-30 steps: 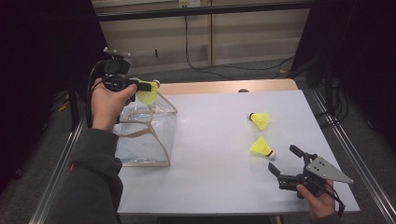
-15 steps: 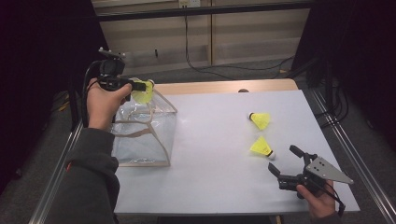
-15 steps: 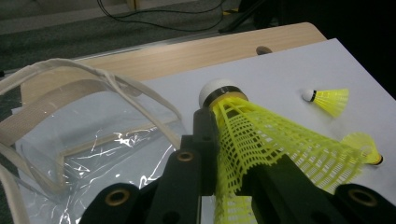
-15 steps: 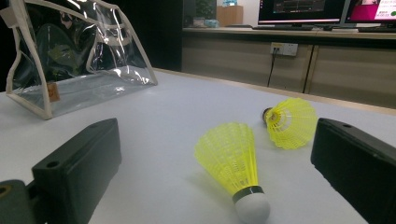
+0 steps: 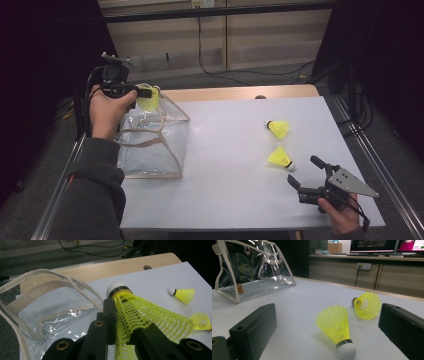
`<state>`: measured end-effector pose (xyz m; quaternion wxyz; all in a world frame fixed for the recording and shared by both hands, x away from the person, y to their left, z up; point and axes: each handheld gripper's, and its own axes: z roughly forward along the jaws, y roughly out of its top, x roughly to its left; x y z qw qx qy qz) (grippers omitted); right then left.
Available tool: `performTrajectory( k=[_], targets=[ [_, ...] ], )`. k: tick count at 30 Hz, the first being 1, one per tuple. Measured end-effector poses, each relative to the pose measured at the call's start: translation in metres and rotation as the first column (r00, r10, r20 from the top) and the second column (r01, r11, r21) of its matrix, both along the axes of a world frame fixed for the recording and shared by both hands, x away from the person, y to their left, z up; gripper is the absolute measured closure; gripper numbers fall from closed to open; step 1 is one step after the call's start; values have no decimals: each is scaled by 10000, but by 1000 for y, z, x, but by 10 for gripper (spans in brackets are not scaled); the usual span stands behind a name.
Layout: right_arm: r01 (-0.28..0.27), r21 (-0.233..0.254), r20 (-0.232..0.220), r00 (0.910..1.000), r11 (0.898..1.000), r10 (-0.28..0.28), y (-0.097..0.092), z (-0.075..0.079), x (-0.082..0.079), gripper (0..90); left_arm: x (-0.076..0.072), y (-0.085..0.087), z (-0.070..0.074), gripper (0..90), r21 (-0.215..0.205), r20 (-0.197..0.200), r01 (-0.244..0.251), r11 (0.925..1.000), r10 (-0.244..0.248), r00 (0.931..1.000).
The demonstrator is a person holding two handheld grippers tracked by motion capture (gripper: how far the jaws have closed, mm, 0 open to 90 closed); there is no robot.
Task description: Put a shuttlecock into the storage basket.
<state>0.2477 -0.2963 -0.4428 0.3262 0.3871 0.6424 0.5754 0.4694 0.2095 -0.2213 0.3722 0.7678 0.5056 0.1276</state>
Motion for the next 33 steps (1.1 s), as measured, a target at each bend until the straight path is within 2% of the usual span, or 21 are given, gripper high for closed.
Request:
performTrajectory(
  k=[26, 33],
  targets=[
    [1, -7, -13, 10000, 10000, -1, 0, 0, 0, 16, 3, 13, -8, 837, 246, -101, -351, 9991, 354, 9993],
    [-2, -5, -2, 10000, 10000, 2, 0, 0, 0, 16, 4, 15, -10, 837, 200, -91, -469, 9987, 470, 9989]
  ],
)
